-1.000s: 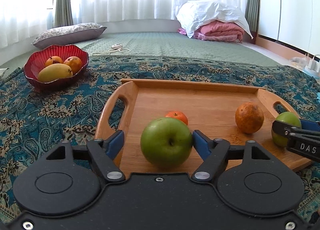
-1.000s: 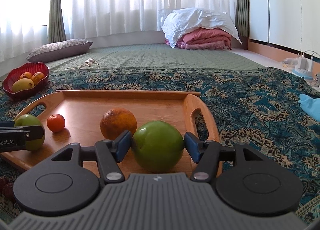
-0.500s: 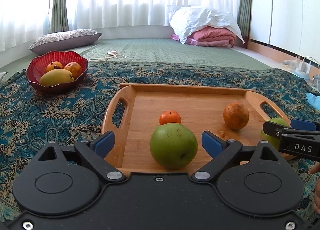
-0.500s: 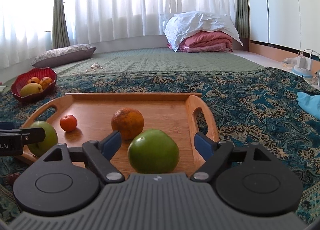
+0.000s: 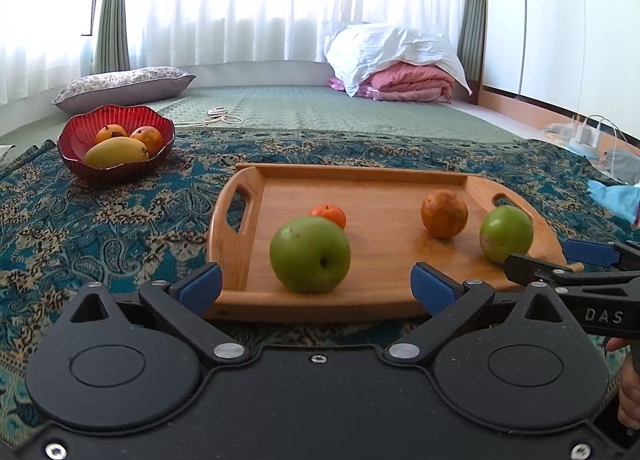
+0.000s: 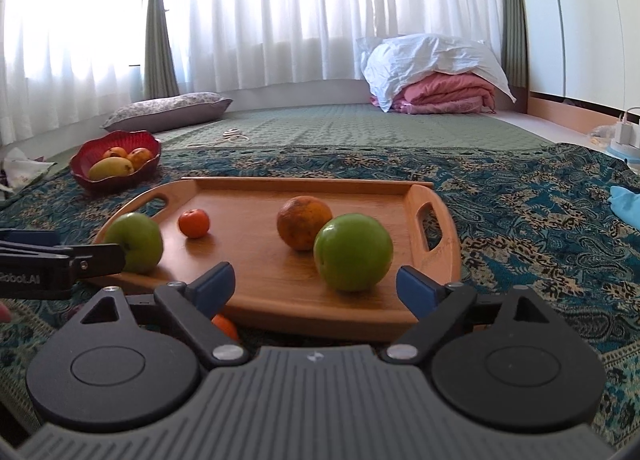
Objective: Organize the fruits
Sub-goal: 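Move the left tool to the red dates while the right tool approaches a mandarin, then close the left tool on a red date while the right tool grasps the mandarin, then carry the date in the left tool over the tray while the right tool carries the mandarin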
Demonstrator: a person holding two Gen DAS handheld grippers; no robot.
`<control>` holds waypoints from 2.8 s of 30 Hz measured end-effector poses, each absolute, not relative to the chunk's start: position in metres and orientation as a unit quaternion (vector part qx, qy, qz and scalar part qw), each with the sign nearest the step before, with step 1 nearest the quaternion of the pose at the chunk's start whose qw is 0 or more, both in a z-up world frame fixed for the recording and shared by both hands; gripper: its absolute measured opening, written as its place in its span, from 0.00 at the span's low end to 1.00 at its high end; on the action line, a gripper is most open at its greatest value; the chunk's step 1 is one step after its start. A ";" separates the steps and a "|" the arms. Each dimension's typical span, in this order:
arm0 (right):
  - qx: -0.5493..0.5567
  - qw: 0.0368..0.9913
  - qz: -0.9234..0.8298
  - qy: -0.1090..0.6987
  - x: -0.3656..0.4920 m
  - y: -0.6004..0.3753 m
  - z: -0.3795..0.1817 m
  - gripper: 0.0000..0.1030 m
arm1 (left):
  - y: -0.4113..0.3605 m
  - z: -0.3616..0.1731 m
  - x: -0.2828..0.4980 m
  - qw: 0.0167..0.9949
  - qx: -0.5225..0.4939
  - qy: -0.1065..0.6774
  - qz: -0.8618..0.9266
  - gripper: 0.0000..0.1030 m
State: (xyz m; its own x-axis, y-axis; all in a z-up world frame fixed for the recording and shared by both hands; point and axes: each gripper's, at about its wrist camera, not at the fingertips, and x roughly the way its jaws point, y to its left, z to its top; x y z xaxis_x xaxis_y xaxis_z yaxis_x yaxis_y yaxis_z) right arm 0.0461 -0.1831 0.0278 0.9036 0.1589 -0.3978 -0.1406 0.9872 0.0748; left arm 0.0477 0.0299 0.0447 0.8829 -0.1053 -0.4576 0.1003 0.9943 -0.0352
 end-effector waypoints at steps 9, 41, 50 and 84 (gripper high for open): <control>0.003 0.975 0.110 0.194 0.018 -0.172 0.023 0.97 | 0.034 0.029 0.028 0.967 -0.004 0.251 -0.053 0.99; -0.009 0.965 0.137 0.225 -0.005 -0.134 -0.008 0.44 | 0.016 0.011 0.032 0.948 -0.048 0.302 -0.093 0.18; 0.009 0.972 0.125 0.201 -0.008 -0.141 0.003 0.42 | 0.009 0.026 0.021 0.960 -0.024 0.261 -0.098 0.18; 0.021 0.958 0.030 0.285 0.162 -0.207 0.069 0.42 | 0.045 0.084 0.196 0.947 -0.043 0.315 -0.054 0.18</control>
